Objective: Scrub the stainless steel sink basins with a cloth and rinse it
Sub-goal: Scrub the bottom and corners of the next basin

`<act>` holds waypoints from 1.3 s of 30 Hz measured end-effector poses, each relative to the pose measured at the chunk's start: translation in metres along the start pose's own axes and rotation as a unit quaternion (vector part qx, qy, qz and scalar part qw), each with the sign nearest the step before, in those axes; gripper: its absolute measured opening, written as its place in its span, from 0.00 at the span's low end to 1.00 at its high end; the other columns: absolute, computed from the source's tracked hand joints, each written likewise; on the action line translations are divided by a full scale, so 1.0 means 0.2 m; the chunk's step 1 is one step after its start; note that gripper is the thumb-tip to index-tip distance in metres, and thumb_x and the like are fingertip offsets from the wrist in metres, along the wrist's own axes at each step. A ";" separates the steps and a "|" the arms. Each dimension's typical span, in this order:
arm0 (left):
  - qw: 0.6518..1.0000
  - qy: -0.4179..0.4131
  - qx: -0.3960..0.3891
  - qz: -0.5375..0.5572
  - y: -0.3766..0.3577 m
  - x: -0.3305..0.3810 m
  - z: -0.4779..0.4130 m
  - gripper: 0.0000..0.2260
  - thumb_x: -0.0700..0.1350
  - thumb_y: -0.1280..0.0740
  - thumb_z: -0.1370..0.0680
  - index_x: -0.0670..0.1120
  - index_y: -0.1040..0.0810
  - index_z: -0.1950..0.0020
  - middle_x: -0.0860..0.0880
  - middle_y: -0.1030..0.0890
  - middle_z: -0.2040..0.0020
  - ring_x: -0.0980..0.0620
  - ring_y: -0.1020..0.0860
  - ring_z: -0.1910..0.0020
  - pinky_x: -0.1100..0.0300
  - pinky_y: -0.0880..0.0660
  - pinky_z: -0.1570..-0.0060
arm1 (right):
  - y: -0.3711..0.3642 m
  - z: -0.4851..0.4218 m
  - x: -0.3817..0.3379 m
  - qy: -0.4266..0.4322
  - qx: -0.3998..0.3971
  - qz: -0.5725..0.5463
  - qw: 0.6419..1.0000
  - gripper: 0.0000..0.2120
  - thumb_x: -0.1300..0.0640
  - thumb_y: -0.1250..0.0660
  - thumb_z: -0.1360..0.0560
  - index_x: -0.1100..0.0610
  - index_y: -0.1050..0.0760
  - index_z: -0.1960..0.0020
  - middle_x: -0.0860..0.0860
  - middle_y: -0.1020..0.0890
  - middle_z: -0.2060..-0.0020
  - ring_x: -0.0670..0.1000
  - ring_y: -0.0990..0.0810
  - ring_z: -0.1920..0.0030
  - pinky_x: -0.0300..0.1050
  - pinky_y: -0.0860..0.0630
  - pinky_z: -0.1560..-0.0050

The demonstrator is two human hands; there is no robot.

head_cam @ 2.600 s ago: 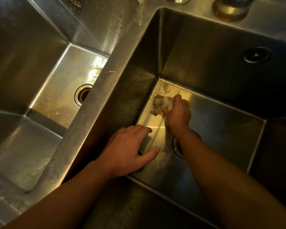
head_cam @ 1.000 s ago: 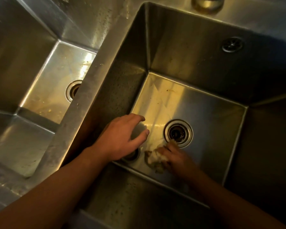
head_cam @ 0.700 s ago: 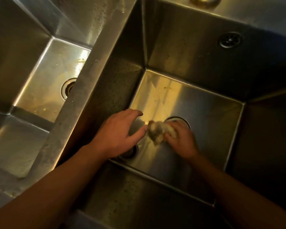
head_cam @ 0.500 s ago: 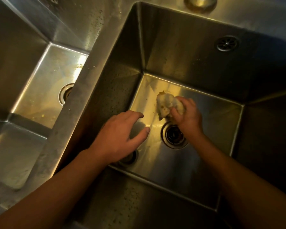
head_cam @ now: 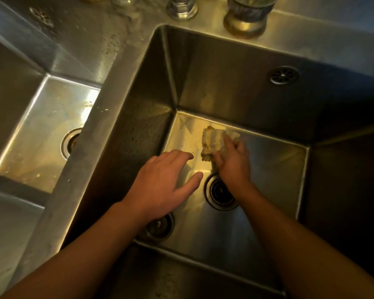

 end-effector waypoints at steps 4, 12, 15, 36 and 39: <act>1.000 0.006 -0.002 0.015 -0.03 0.01 0.00 0.25 0.66 0.46 0.21 0.55 0.30 0.30 0.57 0.25 0.35 0.59 0.28 0.39 0.60 0.34 0.41 | 0.00 0.00 0.00 -0.005 -0.007 -0.011 1.000 0.31 0.44 0.38 0.21 0.45 0.44 0.21 0.55 0.43 0.25 0.60 0.40 0.28 0.55 0.35 0.31; 1.000 0.013 0.010 0.012 -0.03 -0.01 -0.01 0.25 0.65 0.46 0.20 0.54 0.30 0.30 0.57 0.25 0.35 0.58 0.27 0.38 0.58 0.31 0.40 | 0.00 -0.03 0.01 -0.004 0.000 -0.004 1.000 0.30 0.46 0.37 0.21 0.47 0.42 0.22 0.55 0.40 0.27 0.59 0.35 0.31 0.53 0.32 0.34; 1.000 0.018 0.009 0.017 -0.04 -0.01 0.02 0.24 0.66 0.46 0.20 0.55 0.30 0.29 0.57 0.25 0.35 0.59 0.28 0.38 0.59 0.32 0.41 | 0.00 -0.03 0.01 -0.005 0.007 -0.007 1.000 0.29 0.47 0.36 0.21 0.47 0.41 0.23 0.54 0.40 0.28 0.59 0.33 0.32 0.52 0.31 0.35; 0.994 0.055 0.041 0.086 -0.04 -0.06 0.09 0.26 0.66 0.46 0.21 0.53 0.30 0.29 0.56 0.25 0.34 0.57 0.27 0.36 0.55 0.29 0.38 | -0.04 -0.07 0.03 -0.132 0.131 -0.057 0.981 0.25 0.47 0.36 0.22 0.51 0.33 0.27 0.59 0.32 0.34 0.60 0.25 0.40 0.48 0.28 0.43; 0.991 0.069 0.050 0.101 -0.05 -0.08 0.08 0.25 0.66 0.45 0.21 0.54 0.30 0.29 0.56 0.25 0.34 0.57 0.27 0.36 0.55 0.28 0.39 | -0.07 -0.14 -0.02 -0.109 0.113 -0.030 0.987 0.26 0.45 0.36 0.22 0.49 0.34 0.27 0.58 0.31 0.35 0.59 0.26 0.41 0.50 0.27 0.45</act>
Point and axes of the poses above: each hand's wrist, its own z-axis away from the middle knuckle, its own y-axis out of the back of the hand, x = y × z, the point moved 4 cm from there along -z, towards the middle knuckle
